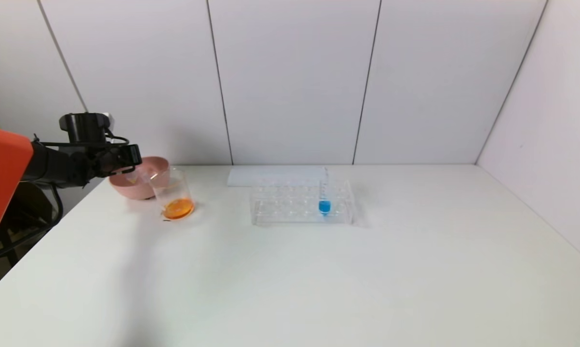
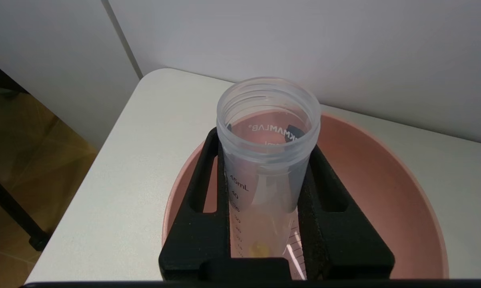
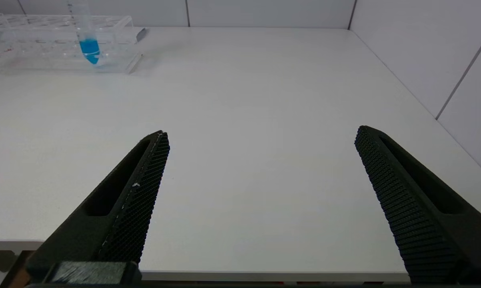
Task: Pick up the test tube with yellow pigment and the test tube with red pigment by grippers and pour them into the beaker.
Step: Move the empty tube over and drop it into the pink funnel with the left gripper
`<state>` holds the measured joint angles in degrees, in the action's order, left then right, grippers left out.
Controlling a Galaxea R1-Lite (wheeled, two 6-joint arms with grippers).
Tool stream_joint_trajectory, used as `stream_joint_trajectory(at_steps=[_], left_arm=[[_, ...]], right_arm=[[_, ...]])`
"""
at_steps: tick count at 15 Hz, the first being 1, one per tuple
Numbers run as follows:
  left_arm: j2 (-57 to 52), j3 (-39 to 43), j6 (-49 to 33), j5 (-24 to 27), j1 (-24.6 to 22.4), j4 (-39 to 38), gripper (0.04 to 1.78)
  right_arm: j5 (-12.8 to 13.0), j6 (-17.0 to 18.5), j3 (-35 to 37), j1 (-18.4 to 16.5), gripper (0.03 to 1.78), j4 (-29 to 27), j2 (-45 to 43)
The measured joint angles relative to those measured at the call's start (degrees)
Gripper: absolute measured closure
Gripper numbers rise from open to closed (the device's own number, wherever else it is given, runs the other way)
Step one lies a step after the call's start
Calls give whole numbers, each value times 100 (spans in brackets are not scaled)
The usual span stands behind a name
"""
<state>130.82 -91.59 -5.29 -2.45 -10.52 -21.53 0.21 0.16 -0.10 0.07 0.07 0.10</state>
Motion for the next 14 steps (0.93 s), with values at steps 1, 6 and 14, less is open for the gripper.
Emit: stream_joint_trajectory(at_steps=[1,6,14], left_arm=[[-4,-6,0,6,-2,-2,133],[-6,-2,6,11,-20,80,133],[-6,-56,9,13,-28,94,53]], right_arm=[[1,2,0,0,11,0,0],[0,2,0,0,11,0,0],[0,0,0,0,11,0,0]])
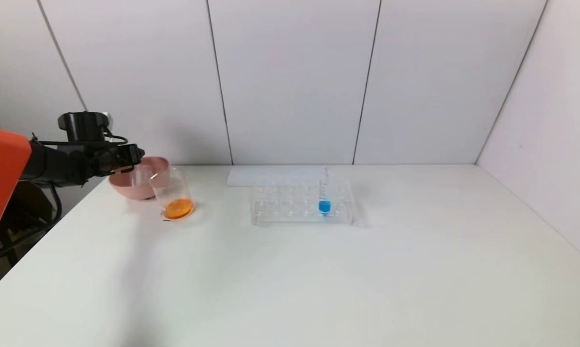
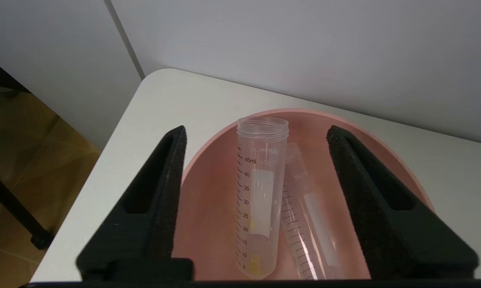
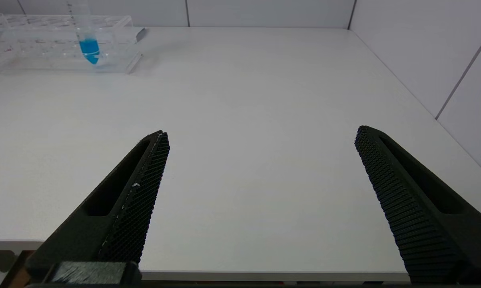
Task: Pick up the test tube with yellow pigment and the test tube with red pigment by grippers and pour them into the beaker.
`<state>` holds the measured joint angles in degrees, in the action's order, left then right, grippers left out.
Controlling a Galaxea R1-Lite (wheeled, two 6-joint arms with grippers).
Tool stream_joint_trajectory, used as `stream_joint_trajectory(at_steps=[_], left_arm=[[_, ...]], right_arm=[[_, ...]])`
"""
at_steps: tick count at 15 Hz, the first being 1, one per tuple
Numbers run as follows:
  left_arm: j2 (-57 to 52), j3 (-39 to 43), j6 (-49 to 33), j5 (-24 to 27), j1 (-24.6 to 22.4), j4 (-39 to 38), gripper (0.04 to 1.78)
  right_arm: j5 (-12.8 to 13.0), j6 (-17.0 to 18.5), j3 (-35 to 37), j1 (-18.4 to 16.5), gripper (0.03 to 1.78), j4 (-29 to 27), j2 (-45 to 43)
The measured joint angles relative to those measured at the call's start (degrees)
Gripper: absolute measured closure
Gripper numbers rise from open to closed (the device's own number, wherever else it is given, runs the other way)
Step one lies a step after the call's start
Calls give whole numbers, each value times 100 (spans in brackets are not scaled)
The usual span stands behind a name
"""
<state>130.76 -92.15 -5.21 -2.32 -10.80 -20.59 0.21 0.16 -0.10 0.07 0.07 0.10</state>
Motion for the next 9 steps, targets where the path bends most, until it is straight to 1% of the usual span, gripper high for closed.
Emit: stream_joint_trajectory(at_steps=[2,4,6,9], left_arm=[[0,6,-2,0,2,-7,28],[-9,23,0,0,2,-33,11],[-49,45,-2,-2,2,-55,4],[-215,155,15,-10,2,-132,4]], right_arm=[[0,2,0,0,11,0,0],[-2,2,0,0,11,0,0],[-2,2,0,0,11,0,0],[-2,2,0,0,11,0,0]])
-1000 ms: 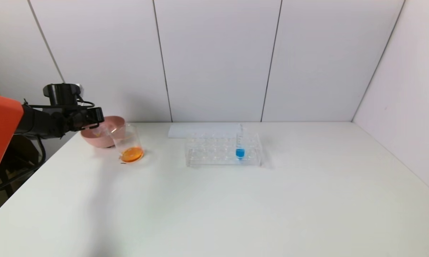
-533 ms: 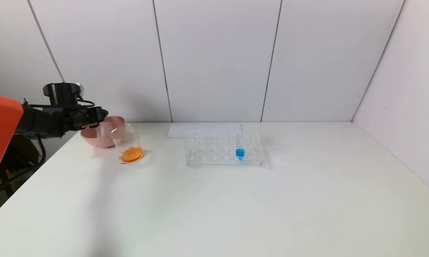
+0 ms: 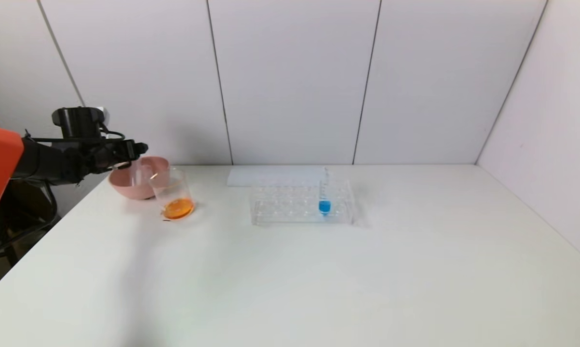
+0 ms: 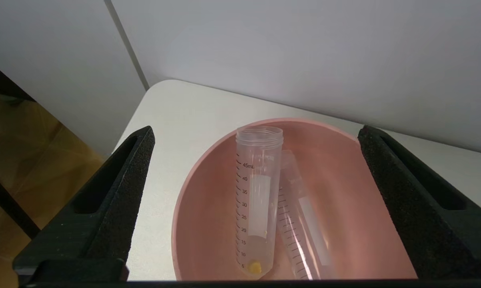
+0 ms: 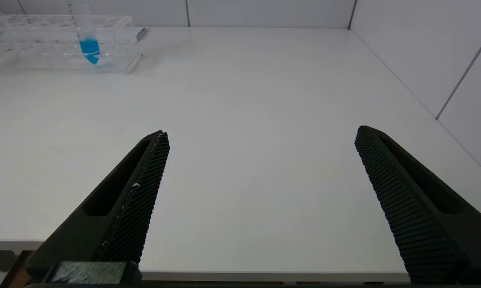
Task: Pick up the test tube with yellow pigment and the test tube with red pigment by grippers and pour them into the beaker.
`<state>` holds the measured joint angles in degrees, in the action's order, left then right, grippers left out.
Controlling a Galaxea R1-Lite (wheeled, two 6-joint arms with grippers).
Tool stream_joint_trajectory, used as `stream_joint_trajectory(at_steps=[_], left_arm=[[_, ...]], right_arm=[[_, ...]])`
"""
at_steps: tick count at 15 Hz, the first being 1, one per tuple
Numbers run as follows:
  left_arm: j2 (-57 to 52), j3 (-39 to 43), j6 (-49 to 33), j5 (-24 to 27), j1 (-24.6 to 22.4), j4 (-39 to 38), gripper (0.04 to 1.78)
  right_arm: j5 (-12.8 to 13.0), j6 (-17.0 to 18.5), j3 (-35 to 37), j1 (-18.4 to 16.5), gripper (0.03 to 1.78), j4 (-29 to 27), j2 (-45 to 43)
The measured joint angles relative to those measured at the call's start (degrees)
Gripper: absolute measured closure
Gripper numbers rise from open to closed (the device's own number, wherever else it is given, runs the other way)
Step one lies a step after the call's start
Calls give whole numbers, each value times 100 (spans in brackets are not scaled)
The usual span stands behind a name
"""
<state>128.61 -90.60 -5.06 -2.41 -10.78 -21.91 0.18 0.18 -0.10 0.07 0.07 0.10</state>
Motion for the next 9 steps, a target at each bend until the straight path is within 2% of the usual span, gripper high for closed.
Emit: stream_joint_trajectory(at_steps=[4,9], left_arm=[[-703,667,38,-11,61,-185,4],[-2081,2015,68,-6,144,-232,4]], right_arm=[[2,0,0,0,11,0,1],[0,0,0,-2,11,0,0]])
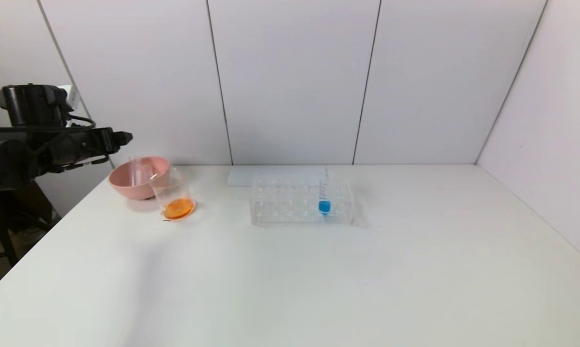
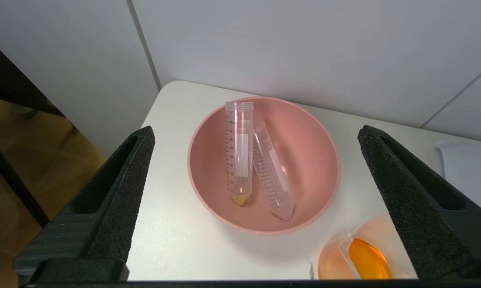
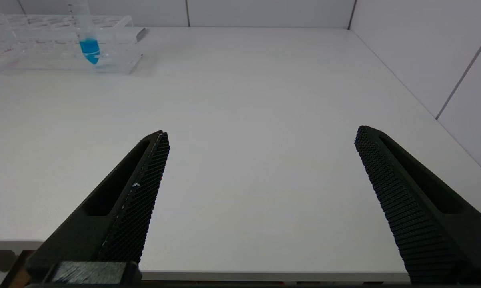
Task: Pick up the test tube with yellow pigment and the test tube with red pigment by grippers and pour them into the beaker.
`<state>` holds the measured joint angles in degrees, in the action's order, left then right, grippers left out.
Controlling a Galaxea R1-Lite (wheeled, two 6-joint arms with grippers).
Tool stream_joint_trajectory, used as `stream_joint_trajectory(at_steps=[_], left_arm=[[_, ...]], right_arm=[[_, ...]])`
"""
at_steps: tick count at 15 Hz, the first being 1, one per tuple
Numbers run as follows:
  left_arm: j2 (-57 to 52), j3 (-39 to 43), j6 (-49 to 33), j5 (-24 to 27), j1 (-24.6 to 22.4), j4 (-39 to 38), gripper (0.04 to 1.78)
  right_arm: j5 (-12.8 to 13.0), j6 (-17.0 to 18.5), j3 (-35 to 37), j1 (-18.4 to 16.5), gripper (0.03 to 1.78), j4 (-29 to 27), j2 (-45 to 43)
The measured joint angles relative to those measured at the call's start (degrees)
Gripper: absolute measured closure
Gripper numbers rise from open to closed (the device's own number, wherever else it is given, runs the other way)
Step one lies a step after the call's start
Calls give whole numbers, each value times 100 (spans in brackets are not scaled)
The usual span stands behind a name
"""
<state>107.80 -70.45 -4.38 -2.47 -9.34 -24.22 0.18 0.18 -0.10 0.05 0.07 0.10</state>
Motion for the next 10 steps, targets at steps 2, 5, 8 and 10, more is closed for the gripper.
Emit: stream_joint_trajectory(at_steps=[2,5,8,10], left_arm=[[-621,408,22,2,11,6,4],[-1624,955,121,30,13,77,4],[-2697,1482,367,146,17,269,4],[-3438,1737,563,278,20,645,4]], right_arm=[[-2,0,0,2,11,0,0],[2,0,0,5,11,-2,0],[2,0,0,0,11,0,0],[2,-2,0,2,11,0,0]])
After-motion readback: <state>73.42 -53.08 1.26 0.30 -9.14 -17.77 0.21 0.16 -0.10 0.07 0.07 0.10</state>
